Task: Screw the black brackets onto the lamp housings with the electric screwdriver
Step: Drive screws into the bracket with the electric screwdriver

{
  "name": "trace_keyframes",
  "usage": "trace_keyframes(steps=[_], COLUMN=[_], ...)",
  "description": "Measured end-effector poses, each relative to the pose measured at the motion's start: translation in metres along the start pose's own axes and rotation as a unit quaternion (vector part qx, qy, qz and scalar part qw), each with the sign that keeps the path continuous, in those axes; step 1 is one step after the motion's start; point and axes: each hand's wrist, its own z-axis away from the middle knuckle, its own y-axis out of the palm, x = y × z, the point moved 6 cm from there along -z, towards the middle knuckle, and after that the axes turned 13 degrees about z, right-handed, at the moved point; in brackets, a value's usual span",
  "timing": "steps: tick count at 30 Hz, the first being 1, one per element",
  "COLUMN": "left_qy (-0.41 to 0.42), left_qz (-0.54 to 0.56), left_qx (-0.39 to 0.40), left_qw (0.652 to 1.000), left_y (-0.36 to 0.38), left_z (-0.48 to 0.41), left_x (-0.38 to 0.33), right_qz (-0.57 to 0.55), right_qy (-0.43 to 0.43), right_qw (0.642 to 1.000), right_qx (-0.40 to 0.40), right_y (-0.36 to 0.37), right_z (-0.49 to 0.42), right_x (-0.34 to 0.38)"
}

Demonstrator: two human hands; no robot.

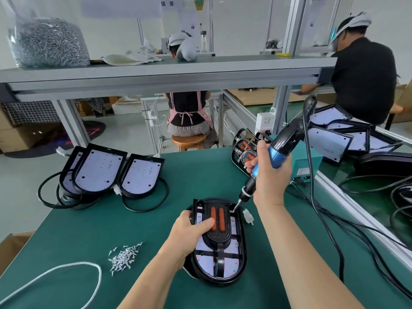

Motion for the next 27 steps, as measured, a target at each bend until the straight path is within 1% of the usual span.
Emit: trace_keyframes(steps=[18,27], left_qy=[0.022,0.016], left_qz=[0.010,0.009], left_qx=[-0.009,0.002], left_qw=[1.000,1.000], left_y=[0.001,0.002], left_z=[0.001,0.002], left_x=[-0.001,-0.001], right_qz=[0.061,0.094], right_qy=[-0.002,-0.013], right_qw=[0.995,0.989], right_qx=[0.073,0.110], right_y=[0.022,0.033], right_z=[-0.004,0.001], right_x=[-0.009,-0.006])
